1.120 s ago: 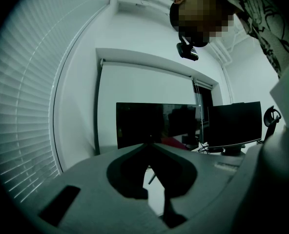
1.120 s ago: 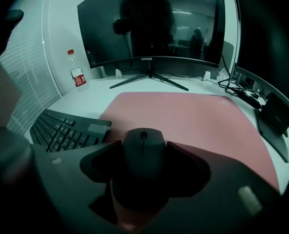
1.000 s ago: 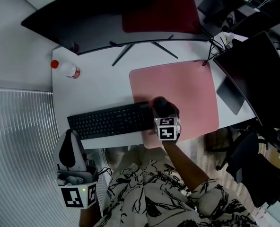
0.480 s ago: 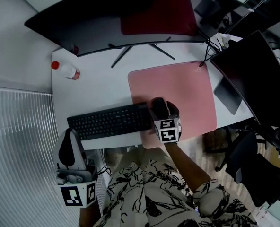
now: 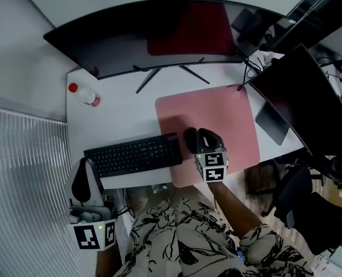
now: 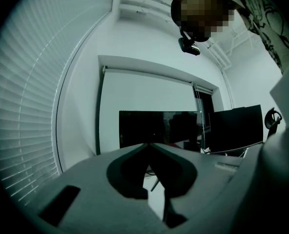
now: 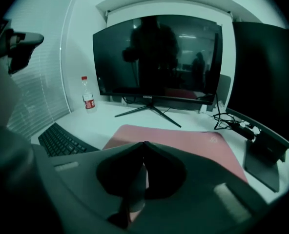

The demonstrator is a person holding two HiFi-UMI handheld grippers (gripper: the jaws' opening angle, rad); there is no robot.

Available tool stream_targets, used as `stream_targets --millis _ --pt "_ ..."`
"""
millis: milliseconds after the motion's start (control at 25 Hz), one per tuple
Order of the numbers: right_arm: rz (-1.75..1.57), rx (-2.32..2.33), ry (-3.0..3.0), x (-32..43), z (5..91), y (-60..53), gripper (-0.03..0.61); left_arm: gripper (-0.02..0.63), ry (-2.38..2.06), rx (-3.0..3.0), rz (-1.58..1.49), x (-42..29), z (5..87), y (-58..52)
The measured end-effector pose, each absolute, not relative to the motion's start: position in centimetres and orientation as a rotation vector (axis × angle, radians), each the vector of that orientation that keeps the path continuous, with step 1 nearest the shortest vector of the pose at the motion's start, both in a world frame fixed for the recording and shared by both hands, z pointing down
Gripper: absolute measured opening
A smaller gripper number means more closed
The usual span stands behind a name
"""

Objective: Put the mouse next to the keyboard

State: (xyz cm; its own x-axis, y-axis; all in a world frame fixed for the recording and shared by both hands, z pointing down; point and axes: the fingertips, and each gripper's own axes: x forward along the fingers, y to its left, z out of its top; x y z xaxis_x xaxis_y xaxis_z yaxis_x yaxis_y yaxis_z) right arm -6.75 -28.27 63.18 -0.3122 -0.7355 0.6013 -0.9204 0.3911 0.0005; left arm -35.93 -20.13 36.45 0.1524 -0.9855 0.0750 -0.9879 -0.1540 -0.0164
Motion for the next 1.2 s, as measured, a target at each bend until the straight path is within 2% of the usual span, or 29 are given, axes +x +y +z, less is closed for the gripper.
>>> stream_targets --millis 520,760,1200 --pt "0.341 1.558 -2.401 -5.1 49.9 -29.7 0.006 -0.003 -2.041 2.398 0.051 -36.4 34.3 -19.8" --pt "0.395 1.643 -2.554 -4.5 43.9 -29.6 0.005 -0.003 -2.069 2.404 0.023 -37.2 33.1 -19.4" --pt "0.143 1.669 -2.702 -3.8 35.8 -27.7 0.006 -0.003 -2.100 2.439 -0.028 -38.0 31.0 -18.9"
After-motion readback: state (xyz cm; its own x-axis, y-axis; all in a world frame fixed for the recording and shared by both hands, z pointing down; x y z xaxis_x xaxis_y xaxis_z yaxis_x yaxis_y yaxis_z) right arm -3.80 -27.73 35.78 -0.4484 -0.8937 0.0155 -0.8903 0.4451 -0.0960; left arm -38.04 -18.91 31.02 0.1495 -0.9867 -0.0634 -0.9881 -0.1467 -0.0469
